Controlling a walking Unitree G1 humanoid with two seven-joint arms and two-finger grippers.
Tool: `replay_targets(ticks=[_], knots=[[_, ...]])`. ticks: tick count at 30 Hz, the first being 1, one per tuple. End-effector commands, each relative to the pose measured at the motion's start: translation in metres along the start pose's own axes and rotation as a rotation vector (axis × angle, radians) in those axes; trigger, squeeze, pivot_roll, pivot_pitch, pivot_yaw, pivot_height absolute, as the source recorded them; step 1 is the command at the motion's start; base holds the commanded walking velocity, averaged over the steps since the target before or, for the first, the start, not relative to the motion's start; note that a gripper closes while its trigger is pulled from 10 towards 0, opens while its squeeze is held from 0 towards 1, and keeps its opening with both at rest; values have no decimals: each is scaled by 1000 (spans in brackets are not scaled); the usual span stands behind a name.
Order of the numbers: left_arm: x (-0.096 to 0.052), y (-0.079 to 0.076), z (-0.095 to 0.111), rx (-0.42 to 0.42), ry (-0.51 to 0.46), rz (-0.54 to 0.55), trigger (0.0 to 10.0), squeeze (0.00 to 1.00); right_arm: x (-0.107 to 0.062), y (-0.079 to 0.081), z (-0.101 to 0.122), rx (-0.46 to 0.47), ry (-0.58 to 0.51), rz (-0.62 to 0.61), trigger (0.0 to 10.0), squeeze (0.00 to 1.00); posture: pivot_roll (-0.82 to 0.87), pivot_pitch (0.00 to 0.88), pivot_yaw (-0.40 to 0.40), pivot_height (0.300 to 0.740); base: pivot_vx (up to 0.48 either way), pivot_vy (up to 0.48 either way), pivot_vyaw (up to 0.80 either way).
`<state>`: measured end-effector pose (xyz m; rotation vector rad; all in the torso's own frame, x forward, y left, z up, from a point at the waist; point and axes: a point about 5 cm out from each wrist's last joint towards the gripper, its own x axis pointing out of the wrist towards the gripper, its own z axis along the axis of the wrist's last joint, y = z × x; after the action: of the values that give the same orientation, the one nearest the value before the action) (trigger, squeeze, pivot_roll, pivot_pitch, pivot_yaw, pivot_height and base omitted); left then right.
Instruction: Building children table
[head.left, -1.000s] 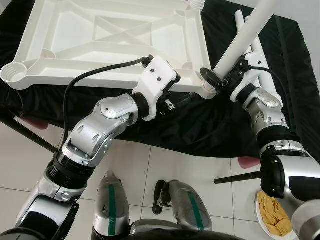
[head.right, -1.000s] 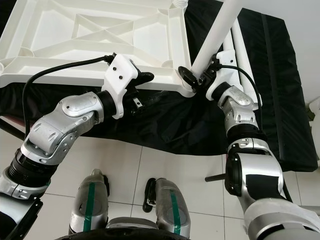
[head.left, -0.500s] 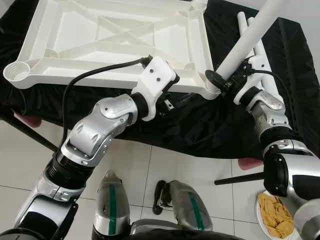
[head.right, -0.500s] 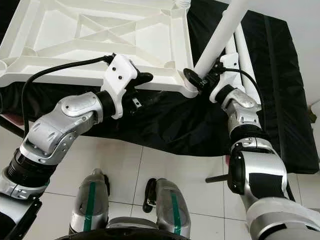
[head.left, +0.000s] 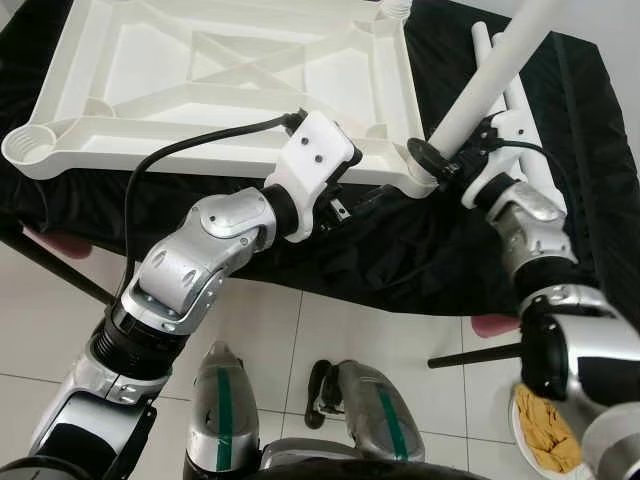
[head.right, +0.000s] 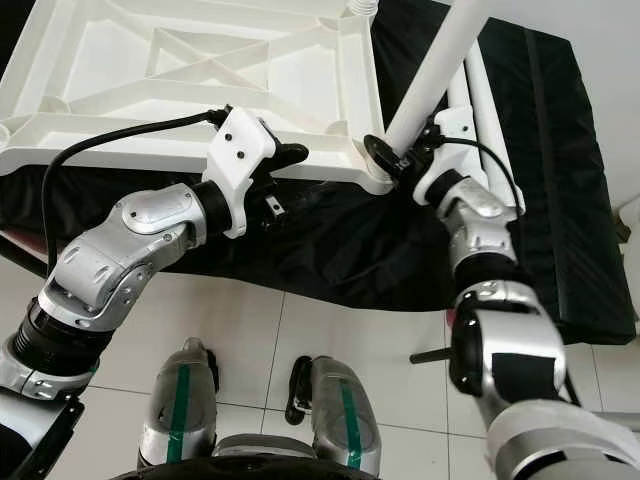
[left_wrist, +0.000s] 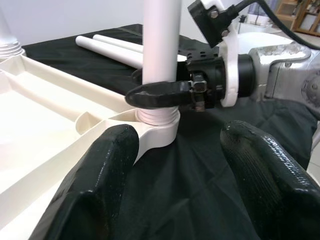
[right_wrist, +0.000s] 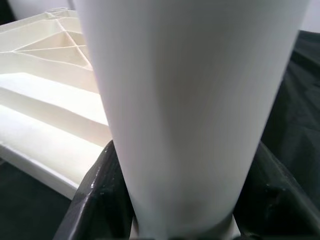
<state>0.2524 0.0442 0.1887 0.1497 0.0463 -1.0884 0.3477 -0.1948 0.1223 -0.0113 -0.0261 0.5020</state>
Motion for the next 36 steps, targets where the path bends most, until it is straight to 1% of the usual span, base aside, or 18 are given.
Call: replay_targets(ticks=[1, 6, 9, 11, 13, 14, 15, 16, 17, 18, 20, 21, 23, 26, 27, 29, 30, 36], knots=[[1, -5, 1, -4, 0, -49, 10000, 0, 3, -1, 11, -15, -43, -46, 10000, 0, 131, 48, -112, 740, 0, 0, 0], [1, -4, 1, 0, -2, -49, 10000, 0, 5, 4, 17, -19, -73, -85, 10000, 0, 125, 49, -113, 740, 0, 0, 0], [1, -4, 0, -1, -1, -48, 10000, 0, 7, 5, 18, 0, -77, -172, 10000, 0, 124, 47, -113, 740, 0, 0, 0], [1, -4, 0, -1, -1, -48, 10000, 0, 7, 5, 18, 0, -77, -172, 10000, 0, 124, 47, -113, 740, 0, 0, 0], [1, -4, 0, -1, 0, -47, 10000, 0, 7, 8, 18, 5, -77, -220, 10000, 0, 125, 46, -116, 740, 0, 0, 0], [1, -4, -1, -2, 2, -44, 10000, 0, 8, 13, 17, 18, -75, -285, 10000, 0, 126, 45, -118, 740, 0, 0, 0], [1, -4, -1, -2, 2, -44, 10000, 0, 8, 13, 17, 18, -75, -285, 10000, 0, 126, 45, -118, 740, 0, 0, 0], [1, -4, -1, -4, 2, -42, 10000, 0, 9, 17, 16, 41, -75, -346, 10000, 0, 128, 42, -120, 740, 0, 0, 0], [1, -4, -1, -4, 2, -42, 10000, 0, 9, 17, 16, 41, -75, -346, 10000, 0, 128, 42, -120, 740, 0, 0, 0], [1, -4, -2, -5, 4, -42, 10000, 0, 7, 21, 13, 54, -63, -431, 10000, 0, 131, 38, -121, 740, 0, 0, 0], [1, -4, -2, -5, 4, -42, 10000, 0, 7, 21, 13, 54, -63, -431, 10000, 0, 131, 38, -121, 740, 0, 0, 0], [1, -5, -2, -5, 5, -41, 10000, 0, 5, 25, 10, 51, -57, -502, 10000, 0, 131, 37, -121, 740, 0, 0, 0], [1, -5, -3, -6, 6, -42, 10000, 0, 3, 28, 7, 47, -44, -573, 10000, 0, 131, 34, -120, 740, 0, 0, 0], [1, -5, -3, -6, 6, -42, 10000, 0, 3, 28, 7, 47, -44, -573, 10000, 0, 131, 34, -120, 740, 0, 0, 0], [2, -6, -3, -6, 7, -43, 10000, 0, 1, 32, 4, 35, -24, -625, 10000, 349, 132, 32, -121, 740, 0, 0, 0], [2, -6, -3, -6, 7, -43, 10000, 0, 1, 32, 4, 35, -24, -625, 10000, 349, 132, 32, -121, 740, 0, 0, 0], [2, -6, -3, -5, 7, -44, 10000, 0, -1, 37, 4, 29, -27, -652, 10000, 1000, 132, 30, -120, 740, 0, 0, 0], [3, -6, -3, 1, 7, -44, 10000, 0, -3, 35, 6, 41, -58, -663, 10000, 1000, 133, 23, -123, 740, 0, 0, 0]])
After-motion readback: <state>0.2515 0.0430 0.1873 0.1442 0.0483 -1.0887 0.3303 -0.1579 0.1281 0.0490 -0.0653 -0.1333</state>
